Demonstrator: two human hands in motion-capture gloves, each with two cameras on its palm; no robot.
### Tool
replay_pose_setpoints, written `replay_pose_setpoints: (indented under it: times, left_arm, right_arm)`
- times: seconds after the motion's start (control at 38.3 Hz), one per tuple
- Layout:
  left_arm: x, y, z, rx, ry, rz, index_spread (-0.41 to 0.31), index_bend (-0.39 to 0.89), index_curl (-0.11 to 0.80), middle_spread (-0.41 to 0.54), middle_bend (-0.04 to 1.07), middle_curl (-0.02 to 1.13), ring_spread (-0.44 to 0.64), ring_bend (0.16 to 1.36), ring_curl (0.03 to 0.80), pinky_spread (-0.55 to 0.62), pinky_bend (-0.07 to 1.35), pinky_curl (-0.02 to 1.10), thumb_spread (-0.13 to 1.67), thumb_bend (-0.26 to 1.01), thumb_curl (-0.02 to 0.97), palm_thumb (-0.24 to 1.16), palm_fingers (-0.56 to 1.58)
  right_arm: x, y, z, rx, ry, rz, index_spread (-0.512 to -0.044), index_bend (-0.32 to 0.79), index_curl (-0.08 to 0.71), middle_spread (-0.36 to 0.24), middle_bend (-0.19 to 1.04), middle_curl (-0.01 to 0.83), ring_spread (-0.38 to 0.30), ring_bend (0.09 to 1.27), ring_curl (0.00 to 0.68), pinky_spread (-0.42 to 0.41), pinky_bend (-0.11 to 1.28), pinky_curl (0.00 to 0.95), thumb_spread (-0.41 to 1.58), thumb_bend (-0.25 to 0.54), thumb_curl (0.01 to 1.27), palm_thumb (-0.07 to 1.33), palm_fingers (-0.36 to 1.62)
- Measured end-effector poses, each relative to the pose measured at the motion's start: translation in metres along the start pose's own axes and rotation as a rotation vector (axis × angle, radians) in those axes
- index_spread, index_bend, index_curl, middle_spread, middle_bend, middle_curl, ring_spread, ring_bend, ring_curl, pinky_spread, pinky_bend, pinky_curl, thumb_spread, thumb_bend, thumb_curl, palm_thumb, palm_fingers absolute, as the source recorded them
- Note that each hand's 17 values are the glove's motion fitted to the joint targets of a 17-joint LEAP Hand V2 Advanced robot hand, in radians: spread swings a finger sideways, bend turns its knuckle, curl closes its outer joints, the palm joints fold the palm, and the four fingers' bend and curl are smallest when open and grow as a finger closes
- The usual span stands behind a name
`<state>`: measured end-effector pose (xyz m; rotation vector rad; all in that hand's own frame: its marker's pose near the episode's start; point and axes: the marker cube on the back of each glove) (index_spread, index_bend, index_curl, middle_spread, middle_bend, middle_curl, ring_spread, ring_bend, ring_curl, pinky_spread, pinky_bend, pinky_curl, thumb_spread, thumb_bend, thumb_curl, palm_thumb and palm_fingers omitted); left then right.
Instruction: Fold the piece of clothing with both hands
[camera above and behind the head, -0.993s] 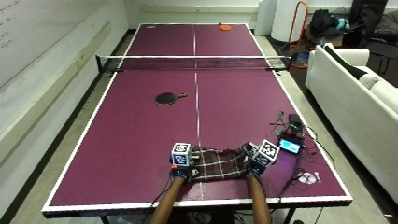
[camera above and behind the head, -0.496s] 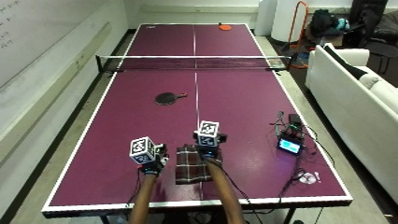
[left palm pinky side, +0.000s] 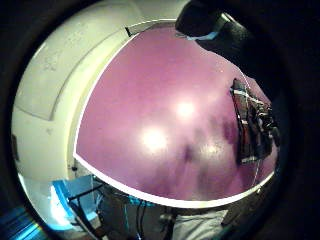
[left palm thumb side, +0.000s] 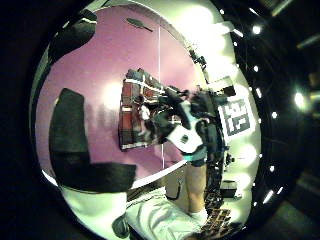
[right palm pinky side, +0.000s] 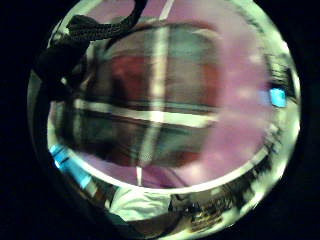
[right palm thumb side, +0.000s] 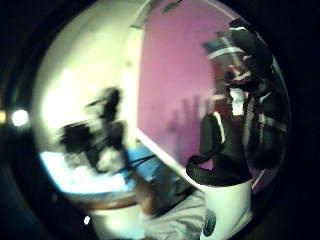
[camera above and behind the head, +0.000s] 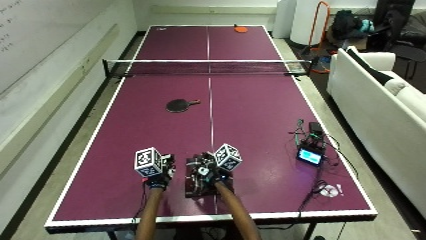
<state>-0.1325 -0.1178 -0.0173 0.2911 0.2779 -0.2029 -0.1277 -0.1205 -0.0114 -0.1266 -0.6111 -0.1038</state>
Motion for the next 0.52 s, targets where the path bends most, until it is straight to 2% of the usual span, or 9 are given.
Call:
replay_pose_setpoints:
  times: [0.03, 0.08, 0.16, 0.24, 0.31, 0.37, 0.42, 0.52]
  left_arm:
    - [-0.001, -0.003, 0.004, 0.005, -0.005, 0.004, -0.141, 0.16, 0.373, -0.048, 0.19, 0.39, 0.08, 0.52, 0.313, 0.45, 0.17, 0.28, 1.42, 0.1, 0.235, 0.32, 0.53]
    - [0.0, -0.008, 0.009, 0.012, -0.013, 0.012, -0.142, 0.16, 0.374, -0.051, 0.19, 0.39, 0.08, 0.52, 0.315, 0.44, 0.17, 0.28, 1.45, 0.13, 0.248, 0.37, 0.54]
    - [0.01, -0.007, 0.006, 0.017, -0.017, 0.031, -0.142, 0.16, 0.373, -0.057, 0.19, 0.39, 0.08, 0.51, 0.314, 0.44, 0.17, 0.27, 1.47, 0.14, 0.256, 0.4, 0.54]
    - [0.03, -0.002, -0.003, 0.017, -0.022, 0.069, -0.142, 0.16, 0.374, -0.059, 0.19, 0.39, 0.08, 0.51, 0.316, 0.44, 0.17, 0.27, 1.48, 0.15, 0.265, 0.42, 0.54]
    - [0.056, -0.006, 0.003, 0.017, -0.038, 0.141, -0.142, 0.16, 0.373, -0.06, 0.19, 0.39, 0.08, 0.51, 0.316, 0.44, 0.17, 0.27, 1.49, 0.15, 0.27, 0.43, 0.54]
    - [0.073, -0.012, 0.014, 0.019, -0.056, 0.194, -0.142, 0.16, 0.373, -0.061, 0.19, 0.39, 0.08, 0.51, 0.317, 0.44, 0.17, 0.27, 1.49, 0.15, 0.271, 0.43, 0.54]
    - [0.086, -0.013, 0.023, 0.015, -0.084, 0.227, -0.142, 0.15, 0.371, -0.061, 0.18, 0.39, 0.08, 0.51, 0.317, 0.44, 0.18, 0.27, 1.49, 0.14, 0.272, 0.41, 0.54]
    - [0.101, -0.006, 0.024, 0.01, -0.13, 0.258, -0.139, 0.16, 0.372, -0.058, 0.18, 0.39, 0.09, 0.5, 0.318, 0.44, 0.18, 0.27, 1.49, 0.13, 0.272, 0.4, 0.53]
  right_arm:
    - [0.003, 0.003, -0.005, 0.002, -0.045, -0.034, -0.333, 0.05, 0.218, -0.247, 0.41, 0.423, -0.257, 0.9, 0.462, 0.004, 0.19, 0.263, 0.85, -0.043, 0.47, 0.91, 0.94]
    - [0.01, 0.01, -0.017, 0.004, -0.036, -0.042, -0.325, 0.04, 0.211, -0.197, 0.33, 0.406, -0.201, 0.89, 0.463, 0.051, 0.21, 0.279, 0.94, -0.031, 0.46, 0.88, 0.79]
    - [0.023, 0.015, -0.037, 0.079, 0.118, -0.042, -0.319, 0.1, 0.219, -0.158, 0.34, 0.408, -0.153, 0.76, 0.431, 0.1, 0.22, 0.285, 1.02, -0.024, 0.45, 0.86, 0.73]
    - [0.045, 0.01, -0.058, 0.193, 0.34, -0.072, -0.314, 0.13, 0.224, -0.138, 0.34, 0.407, -0.129, 0.7, 0.401, 0.14, 0.19, 0.279, 1.07, -0.02, 0.44, 0.84, 0.72]
    - [0.095, -0.005, -0.076, 0.265, 0.624, 0.064, -0.316, 0.16, 0.24, -0.126, 0.35, 0.411, -0.109, 0.61, 0.372, 0.167, 0.18, 0.277, 1.11, -0.021, 0.43, 0.83, 0.7]
    - [0.119, -0.006, -0.091, 0.3, 0.744, 0.153, -0.324, 0.18, 0.258, -0.127, 0.33, 0.407, -0.095, 0.52, 0.35, 0.183, 0.19, 0.283, 1.14, -0.028, 0.42, 0.8, 0.6]
    - [0.128, -0.002, -0.101, 0.326, 0.78, 0.19, -0.334, 0.19, 0.278, -0.119, 0.3, 0.403, -0.077, 0.45, 0.338, 0.199, 0.2, 0.295, 1.17, -0.029, 0.41, 0.78, 0.52]
    - [0.133, 0.0, -0.109, 0.37, 0.77, 0.191, -0.341, 0.19, 0.295, -0.112, 0.28, 0.396, -0.051, 0.36, 0.307, 0.219, 0.19, 0.297, 1.21, -0.023, 0.4, 0.75, 0.49]
